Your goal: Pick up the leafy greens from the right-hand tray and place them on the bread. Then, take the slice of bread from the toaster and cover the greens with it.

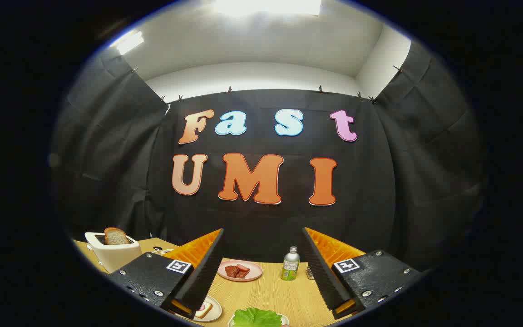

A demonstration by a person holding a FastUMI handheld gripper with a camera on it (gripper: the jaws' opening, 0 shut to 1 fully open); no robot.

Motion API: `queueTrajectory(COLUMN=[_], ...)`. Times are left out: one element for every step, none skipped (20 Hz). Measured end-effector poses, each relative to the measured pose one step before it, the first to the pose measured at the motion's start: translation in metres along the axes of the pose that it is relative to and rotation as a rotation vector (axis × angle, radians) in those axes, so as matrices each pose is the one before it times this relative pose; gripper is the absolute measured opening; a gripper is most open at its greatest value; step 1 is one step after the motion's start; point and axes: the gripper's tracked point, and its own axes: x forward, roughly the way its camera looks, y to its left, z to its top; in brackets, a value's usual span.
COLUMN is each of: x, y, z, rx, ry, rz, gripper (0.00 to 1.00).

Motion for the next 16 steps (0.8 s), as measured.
queueTrajectory(x=[0.00063, -0.00035, 0.00007, -0.00025, 0.0003, -0.00089, 0.00044, 0.00037, 0.00008, -0.00025, 0.00139, 0.00105, -0.00074, 0.00087, 0.00053, -0.00028], y=[0.00021, -0.00066, 0.00084, 0.00008, 0.00066, 0.00059, 0.00019, 0.00102, -0.00001, 0.00104, 0.00057, 0.00025, 0.00288, 0.00306, 0.00211, 0.00166], z=[0.00066, 0.00103, -0.0003, 0.00144, 0.001, 0.0017, 0.00107, 0.001, -0.00021, -0.00134, -0.00132, -0.00219, -0.00266, -0.00305, -0.00277, -0.00136], rx=[0.0002, -0.00021, -0.00035, -0.00027, -0.00068, 0.00078, 0.00213, 0.00449, 0.00538, 0.00542, 0.00437, 0.00916, 0.01444, 0.0159, 0.01318, 0.01009], ry=[-0.0005, -0.00018, -0.00102, -0.00026, -0.00001, 0.00033, 0.00056, 0.00019, 0.00338, 0.00582, 0.00661, 0.01084, 0.01535, 0.01456, 0.01537, 0.00916], rz=[0.00084, -0.00165, 0.00193, 0.00022, 0.00095, -0.00075, 0.00063, 0.00193, 0.00219, 0.00298, 0.00319, -0.00048, 0.00925, 0.0108, 0.01061, 0.01174], gripper=[0.98, 0.98, 0.98, 0.98, 0.98, 0.98, 0.98, 0.98, 0.98, 0.98, 0.98, 0.98, 0.98, 0.98, 0.98, 0.98])
